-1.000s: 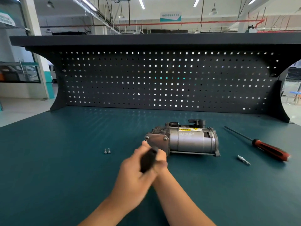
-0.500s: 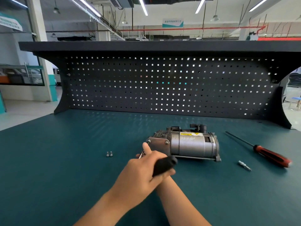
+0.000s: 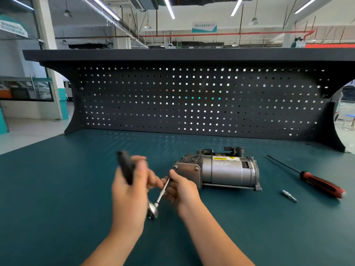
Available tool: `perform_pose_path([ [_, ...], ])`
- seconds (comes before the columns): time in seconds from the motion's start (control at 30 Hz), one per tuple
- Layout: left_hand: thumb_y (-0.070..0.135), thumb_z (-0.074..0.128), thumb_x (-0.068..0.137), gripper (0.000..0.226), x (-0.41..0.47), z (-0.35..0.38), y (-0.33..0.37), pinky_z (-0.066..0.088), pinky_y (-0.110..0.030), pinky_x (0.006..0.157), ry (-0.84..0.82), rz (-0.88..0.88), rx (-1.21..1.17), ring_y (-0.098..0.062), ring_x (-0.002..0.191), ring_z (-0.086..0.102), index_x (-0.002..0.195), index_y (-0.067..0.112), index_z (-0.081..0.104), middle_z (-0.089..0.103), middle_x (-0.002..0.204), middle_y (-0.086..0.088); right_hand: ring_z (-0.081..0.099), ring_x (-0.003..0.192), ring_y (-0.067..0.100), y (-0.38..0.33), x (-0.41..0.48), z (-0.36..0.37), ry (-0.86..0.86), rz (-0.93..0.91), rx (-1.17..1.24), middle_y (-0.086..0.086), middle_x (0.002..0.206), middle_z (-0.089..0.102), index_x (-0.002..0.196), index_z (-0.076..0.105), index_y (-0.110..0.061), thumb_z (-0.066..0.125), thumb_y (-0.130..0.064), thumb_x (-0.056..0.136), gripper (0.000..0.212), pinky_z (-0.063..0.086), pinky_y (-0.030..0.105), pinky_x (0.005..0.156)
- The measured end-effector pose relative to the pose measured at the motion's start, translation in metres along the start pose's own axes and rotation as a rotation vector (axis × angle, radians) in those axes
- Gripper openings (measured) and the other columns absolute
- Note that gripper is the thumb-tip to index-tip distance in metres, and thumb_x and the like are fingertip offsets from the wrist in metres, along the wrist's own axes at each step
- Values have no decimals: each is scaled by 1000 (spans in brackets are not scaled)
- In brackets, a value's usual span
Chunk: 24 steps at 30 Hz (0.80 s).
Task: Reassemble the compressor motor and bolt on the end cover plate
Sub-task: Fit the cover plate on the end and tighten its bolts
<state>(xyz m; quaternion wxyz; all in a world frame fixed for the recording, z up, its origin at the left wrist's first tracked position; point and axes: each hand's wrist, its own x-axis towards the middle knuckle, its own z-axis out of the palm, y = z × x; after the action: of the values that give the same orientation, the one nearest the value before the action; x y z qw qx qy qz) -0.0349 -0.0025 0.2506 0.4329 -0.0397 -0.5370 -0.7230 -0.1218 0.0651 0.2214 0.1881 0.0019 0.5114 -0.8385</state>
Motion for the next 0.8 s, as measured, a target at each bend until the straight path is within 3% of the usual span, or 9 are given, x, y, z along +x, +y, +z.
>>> perform_pose_path([
  [0.1,38,46,96,21,10,-16,-1,52,-22,62,292,-289,-295,-5,55,61,88,20,51,54,63,5,64,47,11,2,4,-3,-13,32,67,1,55,67,77,59,-6,53,-19,95,23,48,19,46],
  [0.17,37,46,96,18,12,-25,-4,49,-28,71,327,-424,-356,-7,65,66,88,21,50,56,72,2,65,47,12,1,1,-2,-5,60,90,2,55,67,78,59,-5,53,-19,95,22,47,18,43],
  [0.23,22,48,96,9,9,-32,-4,49,-36,77,217,-477,-303,-10,76,67,89,22,53,63,74,1,65,47,13,0,-2,-1,3,66,117,3,55,67,78,59,-4,54,-18,95,22,48,18,42],
  [0.3,12,51,91,15,2,-35,-3,49,-38,73,49,-511,-191,-12,86,67,93,22,62,70,82,2,65,47,12,0,-3,0,10,60,145,3,55,67,78,59,-4,54,-17,95,22,48,17,42],
  [0.47,12,60,86,26,-19,-31,-4,52,-39,64,-246,-629,150,-14,88,63,105,29,65,71,100,7,64,44,11,-2,-4,0,4,75,247,5,52,65,77,58,0,53,-14,95,23,48,17,41],
  [0.57,16,59,89,27,-27,-27,-7,54,-31,56,-342,-698,218,-17,77,67,109,34,56,72,88,-5,65,47,11,-1,-6,-2,0,97,272,5,54,67,83,58,3,53,-15,95,22,48,15,42],
  [0.63,14,58,90,26,-28,-24,-11,51,-25,52,-352,-672,293,-11,64,65,107,34,54,72,76,-3,67,50,12,-1,-6,-4,-19,111,274,6,57,68,87,58,4,52,-17,96,23,49,16,43],
  [0.73,12,58,90,24,-23,-22,-19,44,-25,56,-388,-523,506,-9,54,54,103,32,57,59,57,5,69,55,14,-2,-5,-4,-60,116,237,7,64,71,90,58,2,48,-19,98,25,52,19,47],
  [0.8,17,55,90,18,-18,-23,-21,39,-27,60,-435,-369,691,-10,55,49,91,34,62,51,55,4,69,56,14,-2,-4,-3,-67,100,187,7,66,72,89,57,1,45,-21,99,26,53,22,49],
])
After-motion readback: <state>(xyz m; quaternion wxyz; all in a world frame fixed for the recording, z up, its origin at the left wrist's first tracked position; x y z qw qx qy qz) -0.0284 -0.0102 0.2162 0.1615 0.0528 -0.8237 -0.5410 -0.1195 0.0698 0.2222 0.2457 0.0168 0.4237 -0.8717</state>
